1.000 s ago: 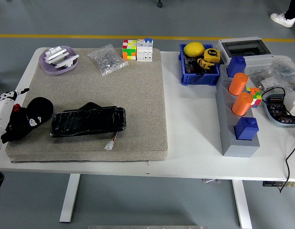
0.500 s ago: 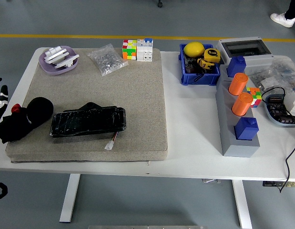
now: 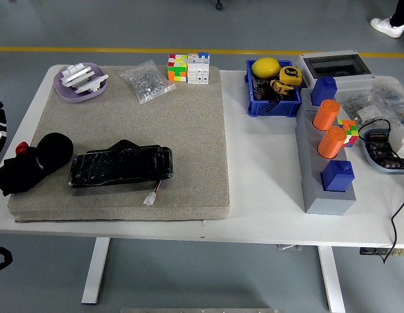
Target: Pick the rag up,wipe the panel,place it on the desk
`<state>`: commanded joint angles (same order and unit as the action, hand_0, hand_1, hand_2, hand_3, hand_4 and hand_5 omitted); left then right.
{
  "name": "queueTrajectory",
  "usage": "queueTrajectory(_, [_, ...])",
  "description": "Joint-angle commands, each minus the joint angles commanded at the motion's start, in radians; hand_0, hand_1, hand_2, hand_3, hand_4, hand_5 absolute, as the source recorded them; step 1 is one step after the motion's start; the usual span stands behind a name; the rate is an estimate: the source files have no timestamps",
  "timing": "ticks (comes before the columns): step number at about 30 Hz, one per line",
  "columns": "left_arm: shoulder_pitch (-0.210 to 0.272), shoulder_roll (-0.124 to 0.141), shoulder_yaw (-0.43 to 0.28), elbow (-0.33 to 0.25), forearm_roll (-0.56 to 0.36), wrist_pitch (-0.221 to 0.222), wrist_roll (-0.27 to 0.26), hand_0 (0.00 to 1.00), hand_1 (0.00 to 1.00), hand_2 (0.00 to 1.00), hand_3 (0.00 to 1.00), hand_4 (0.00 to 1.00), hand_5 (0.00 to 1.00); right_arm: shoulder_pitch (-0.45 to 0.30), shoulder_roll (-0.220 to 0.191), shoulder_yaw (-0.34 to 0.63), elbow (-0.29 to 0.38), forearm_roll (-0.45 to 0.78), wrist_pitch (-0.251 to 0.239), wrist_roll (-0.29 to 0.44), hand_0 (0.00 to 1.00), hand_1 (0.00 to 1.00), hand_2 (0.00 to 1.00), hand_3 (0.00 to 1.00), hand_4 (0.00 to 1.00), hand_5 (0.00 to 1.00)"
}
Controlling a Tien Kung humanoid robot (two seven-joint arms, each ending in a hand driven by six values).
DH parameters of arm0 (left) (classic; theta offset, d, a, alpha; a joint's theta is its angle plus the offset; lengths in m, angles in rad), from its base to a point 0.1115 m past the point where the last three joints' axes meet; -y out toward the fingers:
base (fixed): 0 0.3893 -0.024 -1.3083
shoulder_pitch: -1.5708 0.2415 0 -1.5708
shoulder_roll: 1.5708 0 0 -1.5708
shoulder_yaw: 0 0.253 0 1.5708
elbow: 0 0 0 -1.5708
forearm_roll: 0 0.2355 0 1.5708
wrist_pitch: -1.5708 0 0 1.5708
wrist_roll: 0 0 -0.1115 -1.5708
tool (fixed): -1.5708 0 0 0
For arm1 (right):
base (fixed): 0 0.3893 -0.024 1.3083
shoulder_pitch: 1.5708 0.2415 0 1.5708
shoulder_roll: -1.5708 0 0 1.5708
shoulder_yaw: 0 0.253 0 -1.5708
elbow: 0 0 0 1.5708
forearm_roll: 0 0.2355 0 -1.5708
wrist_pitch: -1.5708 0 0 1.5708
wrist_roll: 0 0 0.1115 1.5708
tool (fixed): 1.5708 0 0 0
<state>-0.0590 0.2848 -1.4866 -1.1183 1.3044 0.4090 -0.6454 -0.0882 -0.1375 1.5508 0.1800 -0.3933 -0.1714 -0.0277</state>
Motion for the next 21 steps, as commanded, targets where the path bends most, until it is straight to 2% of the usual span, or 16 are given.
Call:
queueTrajectory(10, [0.006,0.030,0.037,-0.014,-0.027,-0.032,0.000,0.491,0.612,0.609,0.581,0.676,0.573,-0.018,0.002,-0.093,0.000,0.078,-0.001,-0.005,0.545,0.570,0.642,0.586,0.998,0.489])
queueTrajectory(18, [0.021,0.049,0.036,-0.021,-0.007,-0.048,0.004,0.496,0.616,0.609,0.578,0.680,0.562,-0.034,0.002,-0.140,0.000,0.130,0.001,-0.006,0.546,0.571,0.642,0.586,0.998,0.488])
queueTrajectory(19, [0.022,0.051,0.036,-0.022,-0.002,-0.049,0.008,0.511,0.622,0.609,0.577,0.678,0.546,-0.036,0.003,-0.148,0.000,0.140,0.001,-0.006,0.583,0.585,0.642,0.586,0.998,0.487])
queueTrajectory(21, [0.023,0.055,0.036,-0.025,0.015,-0.052,0.018,0.511,0.622,0.609,0.577,0.678,0.546,-0.040,0.004,-0.162,0.000,0.157,0.001,-0.006,0.583,0.585,0.642,0.586,0.998,0.487])
